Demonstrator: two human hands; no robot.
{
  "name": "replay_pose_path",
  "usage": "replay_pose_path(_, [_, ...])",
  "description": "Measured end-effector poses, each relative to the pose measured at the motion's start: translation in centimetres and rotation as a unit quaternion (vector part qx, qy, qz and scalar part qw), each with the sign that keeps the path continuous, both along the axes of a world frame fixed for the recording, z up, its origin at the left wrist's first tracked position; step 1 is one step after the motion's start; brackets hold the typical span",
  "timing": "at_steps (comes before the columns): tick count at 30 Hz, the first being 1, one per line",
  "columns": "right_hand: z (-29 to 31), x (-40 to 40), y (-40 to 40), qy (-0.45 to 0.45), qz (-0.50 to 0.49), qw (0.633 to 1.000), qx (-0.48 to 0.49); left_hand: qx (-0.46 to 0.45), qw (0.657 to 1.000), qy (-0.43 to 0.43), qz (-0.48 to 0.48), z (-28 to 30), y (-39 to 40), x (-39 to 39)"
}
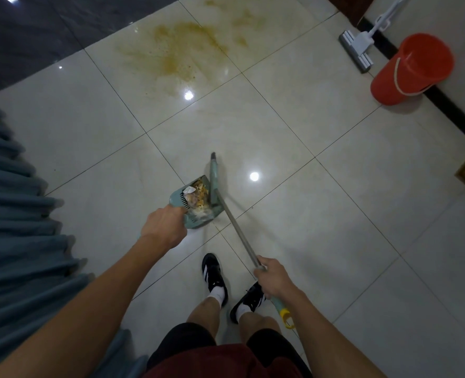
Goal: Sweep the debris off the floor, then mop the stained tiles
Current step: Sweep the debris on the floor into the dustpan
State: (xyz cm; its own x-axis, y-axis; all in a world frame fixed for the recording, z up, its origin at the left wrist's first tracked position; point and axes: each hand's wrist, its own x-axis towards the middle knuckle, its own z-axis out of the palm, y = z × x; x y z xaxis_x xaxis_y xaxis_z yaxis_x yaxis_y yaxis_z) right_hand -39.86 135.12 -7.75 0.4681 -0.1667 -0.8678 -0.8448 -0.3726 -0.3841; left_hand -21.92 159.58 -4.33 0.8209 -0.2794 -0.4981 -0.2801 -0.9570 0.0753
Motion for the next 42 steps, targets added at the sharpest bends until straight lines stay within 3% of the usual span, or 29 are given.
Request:
replay_pose_path(10, [0.9,2.4,-0.4,-0.064,0.032,0.997,-0.030,-0.022,0.997,0.008,0.077,0.9,3.5,1.1])
replay_pose_path(24, [3.3,4.2,-3.5,-0.048,0.003,0.994,-0.102,-0.073,0.987,0.020,0.142,3.4,3.8,3.4])
replay_pose_path(34, [5.7,10.0,-8.6,-0.069,-0.093,0.987,-0.112,-0.117,0.988,-0.017,0.100,7.3,-4.4,9.0])
replay_pose_path(42, [8.5,12.8,-18.9,-0.071,-0.192,0.975,-0.087,-0.128,0.988,-0.050,0.067,10.2,-16.0,14.6])
